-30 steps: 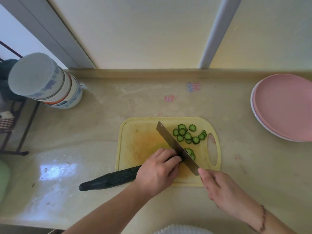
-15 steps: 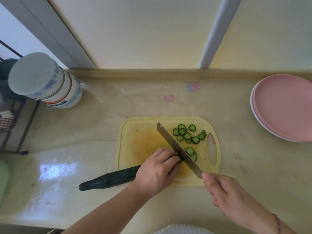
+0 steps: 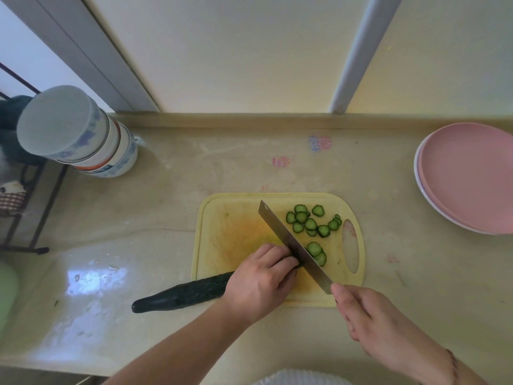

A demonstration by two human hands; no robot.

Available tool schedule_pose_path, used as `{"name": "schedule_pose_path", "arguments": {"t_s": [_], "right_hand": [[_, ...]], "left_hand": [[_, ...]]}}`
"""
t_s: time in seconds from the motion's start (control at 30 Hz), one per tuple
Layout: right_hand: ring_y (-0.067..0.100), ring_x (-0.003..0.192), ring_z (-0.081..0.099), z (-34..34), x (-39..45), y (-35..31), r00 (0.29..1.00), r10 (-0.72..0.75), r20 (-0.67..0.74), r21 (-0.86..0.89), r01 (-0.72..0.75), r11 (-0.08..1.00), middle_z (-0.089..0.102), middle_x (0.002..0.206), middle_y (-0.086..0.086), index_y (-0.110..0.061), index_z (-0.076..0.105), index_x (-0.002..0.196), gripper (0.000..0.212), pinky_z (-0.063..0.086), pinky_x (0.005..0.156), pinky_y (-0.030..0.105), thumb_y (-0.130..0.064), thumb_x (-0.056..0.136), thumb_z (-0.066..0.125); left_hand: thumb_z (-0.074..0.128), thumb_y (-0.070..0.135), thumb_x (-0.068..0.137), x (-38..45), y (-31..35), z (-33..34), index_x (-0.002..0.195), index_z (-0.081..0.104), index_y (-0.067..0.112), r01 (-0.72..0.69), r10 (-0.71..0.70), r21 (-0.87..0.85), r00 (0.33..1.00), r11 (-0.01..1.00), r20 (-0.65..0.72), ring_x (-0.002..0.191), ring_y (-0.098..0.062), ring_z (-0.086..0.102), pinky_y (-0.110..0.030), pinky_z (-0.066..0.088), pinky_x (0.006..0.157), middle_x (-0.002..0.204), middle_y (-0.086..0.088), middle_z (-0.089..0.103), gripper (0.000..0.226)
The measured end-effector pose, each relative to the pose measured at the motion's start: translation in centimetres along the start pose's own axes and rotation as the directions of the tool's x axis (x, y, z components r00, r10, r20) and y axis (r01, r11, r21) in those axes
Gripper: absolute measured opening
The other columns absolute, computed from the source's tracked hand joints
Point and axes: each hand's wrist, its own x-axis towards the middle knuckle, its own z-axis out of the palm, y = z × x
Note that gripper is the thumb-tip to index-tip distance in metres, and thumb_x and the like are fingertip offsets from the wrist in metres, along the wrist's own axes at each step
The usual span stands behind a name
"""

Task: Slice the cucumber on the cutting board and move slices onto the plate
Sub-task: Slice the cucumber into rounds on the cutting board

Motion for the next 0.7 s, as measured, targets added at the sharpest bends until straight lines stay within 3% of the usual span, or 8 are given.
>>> {"name": "schedule_pose_path", "arguments": {"t_s": [0.2, 0.4, 0.7], "right_hand": [[0.007, 0.048, 0.038, 0.8, 1.5, -0.2, 1.000, -0.002, -0.028, -0.103, -0.001, 0.995, 0.040, 0.052, -0.004, -0.018, 0.040, 0.064, 0.057, 0.043, 0.058, 0.037, -0.067, 0.088, 0.023], [0.008, 0.047, 0.034, 0.5, 1.8, 0.3, 0.999, -0.008, -0.054, -0.064, 0.005, 0.998, 0.037, 0.053, -0.004, -0.016, 0.040, 0.065, 0.060, 0.034, 0.052, 0.029, -0.069, 0.085, 0.022], [0.007, 0.043, 0.026, 0.6, 1.4, 0.4, 0.998, 0.046, -0.031, 0.013, -0.046, 0.999, 0.030, 0.052, -0.005, -0.017, 0.039, 0.068, 0.056, 0.028, 0.047, 0.023, -0.068, 0.087, 0.027]], "left_hand": [[0.066, 0.015, 0.097, 0.0, 0.1, 0.1, 0.105, 0.074, 0.009, 0.000, 0.000, 0.013, 1.000, 1.000, 0.001, 0.097, -0.024, 0.064, -0.037, 0.056, 0.079, 0.108, -0.005, 0.068, 0.012], [0.066, 0.010, 0.095, 0.0, 0.2, -0.5, 0.107, 0.074, 0.015, -0.030, 0.031, -0.030, 0.999, 0.999, 0.027, 0.100, -0.023, 0.062, -0.037, 0.056, 0.077, 0.112, -0.003, 0.066, 0.015], [0.064, 0.009, 0.087, 0.2, 0.2, -1.1, 0.085, 0.072, 0.017, 0.002, 0.001, -0.070, 0.999, 0.998, 0.038, 0.099, -0.018, 0.061, -0.034, 0.056, 0.074, 0.107, 0.002, 0.065, 0.010]]}}
